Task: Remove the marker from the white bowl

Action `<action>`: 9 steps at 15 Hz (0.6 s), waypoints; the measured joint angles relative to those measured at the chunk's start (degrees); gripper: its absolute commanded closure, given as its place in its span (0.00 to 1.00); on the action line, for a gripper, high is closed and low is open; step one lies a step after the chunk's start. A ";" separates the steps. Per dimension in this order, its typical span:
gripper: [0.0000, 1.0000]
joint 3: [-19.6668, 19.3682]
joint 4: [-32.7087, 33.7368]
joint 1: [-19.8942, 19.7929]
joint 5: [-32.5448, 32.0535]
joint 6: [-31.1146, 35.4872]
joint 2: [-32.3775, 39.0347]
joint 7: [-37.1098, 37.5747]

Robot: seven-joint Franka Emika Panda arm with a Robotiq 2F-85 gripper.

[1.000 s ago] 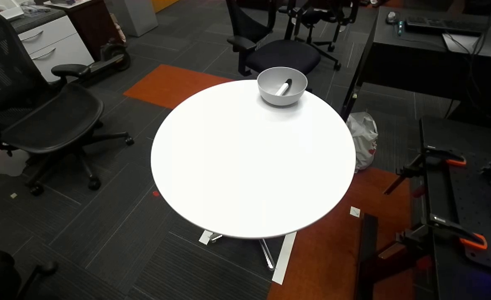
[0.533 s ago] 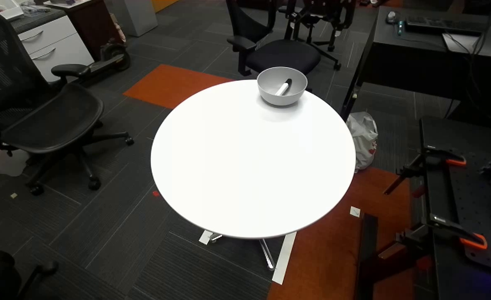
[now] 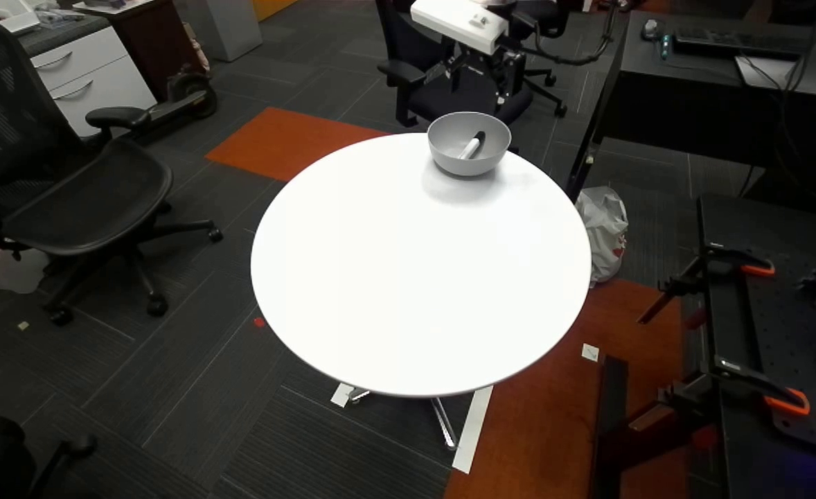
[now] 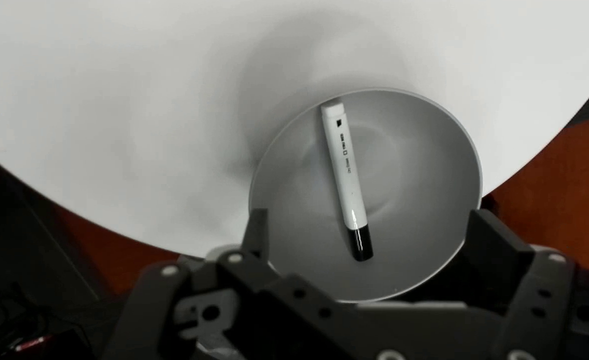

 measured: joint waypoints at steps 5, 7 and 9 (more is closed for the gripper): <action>0.00 -1.88 4.72 0.45 0.31 0.69 7.55 3.57; 0.00 -2.45 6.34 0.09 0.76 0.68 9.81 3.60; 0.00 -2.94 7.82 -0.18 1.19 0.60 11.72 3.60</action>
